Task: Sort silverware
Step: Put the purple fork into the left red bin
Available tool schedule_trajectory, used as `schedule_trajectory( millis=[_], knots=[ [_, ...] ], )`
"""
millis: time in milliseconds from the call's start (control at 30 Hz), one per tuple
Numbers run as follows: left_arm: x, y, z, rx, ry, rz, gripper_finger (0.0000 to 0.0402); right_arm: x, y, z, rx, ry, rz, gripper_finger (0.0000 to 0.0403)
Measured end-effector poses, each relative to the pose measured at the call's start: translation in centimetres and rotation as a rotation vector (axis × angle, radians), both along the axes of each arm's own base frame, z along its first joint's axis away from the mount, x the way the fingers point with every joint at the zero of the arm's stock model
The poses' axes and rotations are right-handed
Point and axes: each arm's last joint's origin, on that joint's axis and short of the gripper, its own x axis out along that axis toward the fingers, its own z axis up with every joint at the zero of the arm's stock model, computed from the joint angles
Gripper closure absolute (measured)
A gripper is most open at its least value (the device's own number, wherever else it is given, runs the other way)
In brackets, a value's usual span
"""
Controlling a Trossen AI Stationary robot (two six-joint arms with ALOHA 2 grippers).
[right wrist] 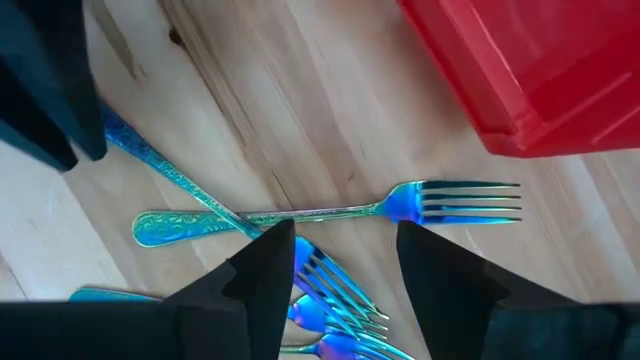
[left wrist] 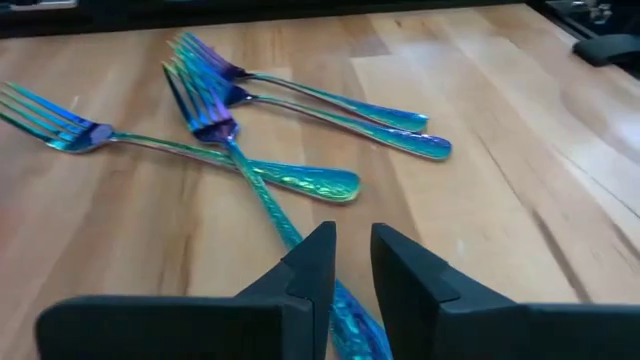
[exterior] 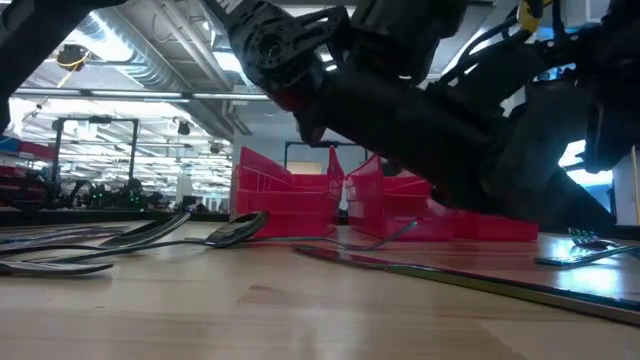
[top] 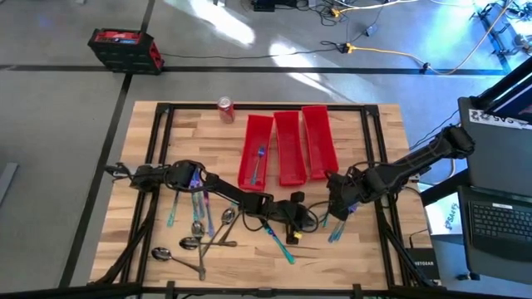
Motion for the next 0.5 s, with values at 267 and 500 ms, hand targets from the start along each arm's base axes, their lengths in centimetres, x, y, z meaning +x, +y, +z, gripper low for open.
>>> schedule_trajectory(
  millis=[267, 500],
  knots=[
    [-0.1, 0.8, -0.5, -0.013, 0.057, 0.042, 0.0354, -0.1, 0.0, 0.0, -0.007, 0.007, -0.003, 0.024],
    [0.0, 1.1, -0.5, 0.022, 0.054, 0.027, 0.0354, -0.1, 0.0, 0.0, -0.006, 0.005, -0.008, 0.024]
  ],
)
